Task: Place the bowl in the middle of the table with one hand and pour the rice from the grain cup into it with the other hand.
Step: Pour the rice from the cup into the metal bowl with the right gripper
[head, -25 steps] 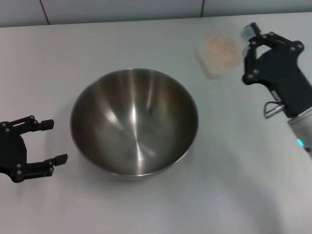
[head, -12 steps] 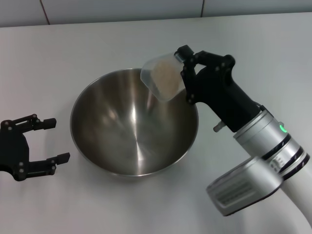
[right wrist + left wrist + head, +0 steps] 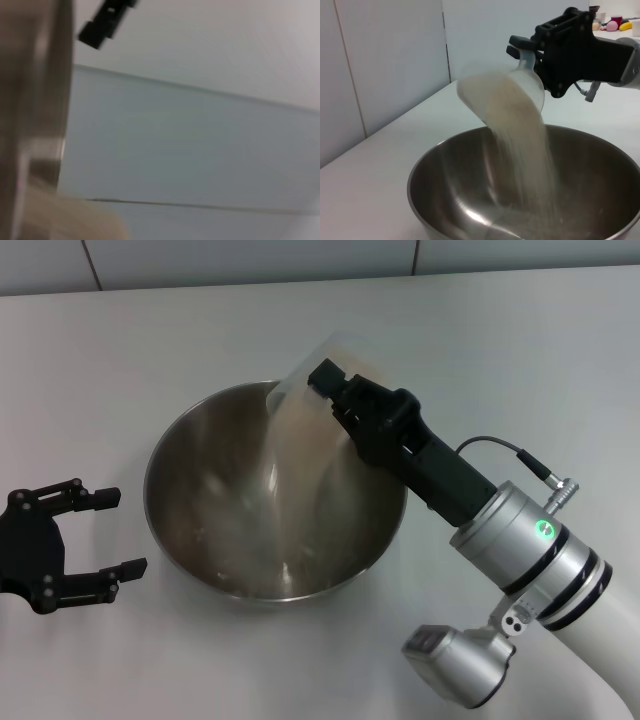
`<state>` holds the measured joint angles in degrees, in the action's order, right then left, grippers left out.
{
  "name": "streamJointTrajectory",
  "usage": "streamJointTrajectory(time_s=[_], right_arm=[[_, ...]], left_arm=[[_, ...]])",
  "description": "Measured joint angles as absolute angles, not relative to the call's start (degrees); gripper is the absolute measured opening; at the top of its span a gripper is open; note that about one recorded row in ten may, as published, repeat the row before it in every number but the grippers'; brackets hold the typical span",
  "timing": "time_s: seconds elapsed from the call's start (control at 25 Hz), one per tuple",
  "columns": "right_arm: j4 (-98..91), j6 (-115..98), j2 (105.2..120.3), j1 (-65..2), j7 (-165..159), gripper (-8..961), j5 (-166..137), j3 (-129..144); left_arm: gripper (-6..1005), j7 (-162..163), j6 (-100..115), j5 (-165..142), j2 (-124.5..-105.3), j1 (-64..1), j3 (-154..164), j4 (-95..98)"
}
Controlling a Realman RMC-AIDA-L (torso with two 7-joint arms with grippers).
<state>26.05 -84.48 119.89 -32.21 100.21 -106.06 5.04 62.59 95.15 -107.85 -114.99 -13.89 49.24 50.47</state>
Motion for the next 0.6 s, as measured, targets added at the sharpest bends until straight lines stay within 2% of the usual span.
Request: streamJointTrajectory(time_s=[0.6], right_arm=[[29.9,-78.3,119.88,-32.5,130.3,15,-106.8,4.0]], left_arm=[[815,62.9,95.2,-107.9,-114.96,-14.3,49.1,50.7]])
